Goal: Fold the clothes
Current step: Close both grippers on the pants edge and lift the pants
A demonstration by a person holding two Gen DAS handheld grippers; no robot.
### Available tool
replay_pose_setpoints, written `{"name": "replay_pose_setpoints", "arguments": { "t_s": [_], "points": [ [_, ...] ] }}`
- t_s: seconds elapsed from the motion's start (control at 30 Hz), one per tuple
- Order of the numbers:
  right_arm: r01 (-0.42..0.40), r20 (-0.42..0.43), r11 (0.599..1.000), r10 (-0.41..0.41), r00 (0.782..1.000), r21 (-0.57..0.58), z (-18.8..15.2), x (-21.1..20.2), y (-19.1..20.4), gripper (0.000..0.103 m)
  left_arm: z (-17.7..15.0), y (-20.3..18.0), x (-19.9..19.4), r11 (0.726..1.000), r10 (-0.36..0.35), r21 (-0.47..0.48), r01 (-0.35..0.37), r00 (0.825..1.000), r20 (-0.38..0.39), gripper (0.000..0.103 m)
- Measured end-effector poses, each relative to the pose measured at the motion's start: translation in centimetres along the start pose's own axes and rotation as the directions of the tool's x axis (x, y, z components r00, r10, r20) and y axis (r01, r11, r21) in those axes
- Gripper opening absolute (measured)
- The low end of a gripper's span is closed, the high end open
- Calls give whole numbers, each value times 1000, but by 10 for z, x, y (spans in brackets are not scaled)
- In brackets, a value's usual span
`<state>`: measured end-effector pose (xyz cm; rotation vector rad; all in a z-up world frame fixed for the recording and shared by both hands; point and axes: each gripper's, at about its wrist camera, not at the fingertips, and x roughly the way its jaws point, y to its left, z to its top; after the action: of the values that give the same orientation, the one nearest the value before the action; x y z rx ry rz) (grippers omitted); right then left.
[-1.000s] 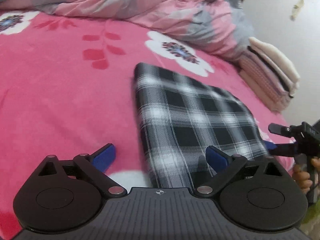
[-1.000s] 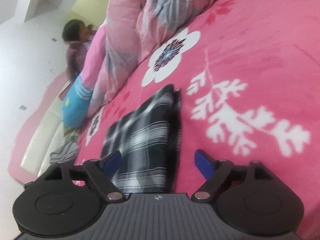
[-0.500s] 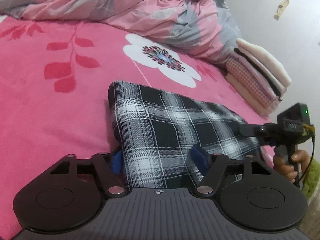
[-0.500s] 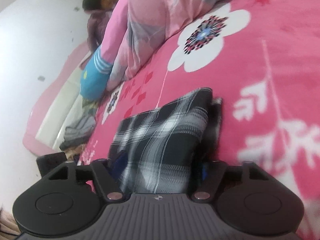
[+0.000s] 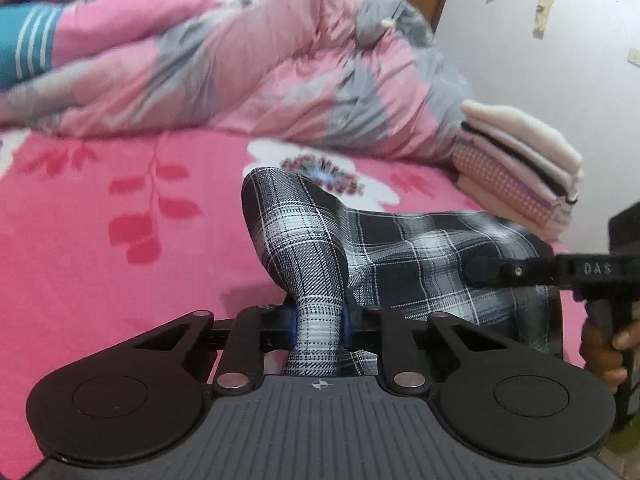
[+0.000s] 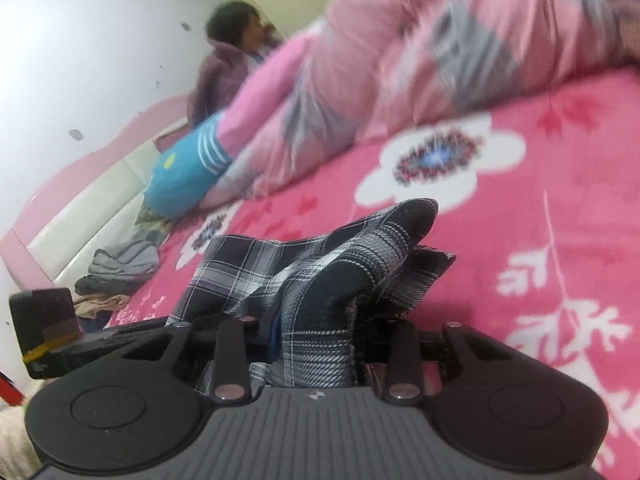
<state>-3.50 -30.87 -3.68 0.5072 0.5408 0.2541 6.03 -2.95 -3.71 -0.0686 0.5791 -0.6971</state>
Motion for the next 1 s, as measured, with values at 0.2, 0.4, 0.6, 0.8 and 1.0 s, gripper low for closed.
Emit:
{"name": "replay_pose_setpoints", "arguments": {
  "t_s": [0.2,0.4,0.6,0.8,1.0],
  "points": [
    [78,192,997,-73,979,-22,-22,-46,26,36,19,-33,-6,993,-40,116,33,998,52,16],
    [186,367,981,-196,910,63,-47,-92,13,36,49,-95,35,947,-137,296,122,990,31,16],
    [290,484,935,-355,800,207,-60,-134,-30,36,61,-185,113,847,-243,477,234,969,-44,16],
    [382,554,856,-516,653,348,-61,-171,-84,36,60,-288,189,704,-354,617,351,927,-123,16],
    [434,584,762,-647,490,480,-58,-207,-145,36,57,-384,256,542,-448,710,450,869,-209,16]
  ]
}}
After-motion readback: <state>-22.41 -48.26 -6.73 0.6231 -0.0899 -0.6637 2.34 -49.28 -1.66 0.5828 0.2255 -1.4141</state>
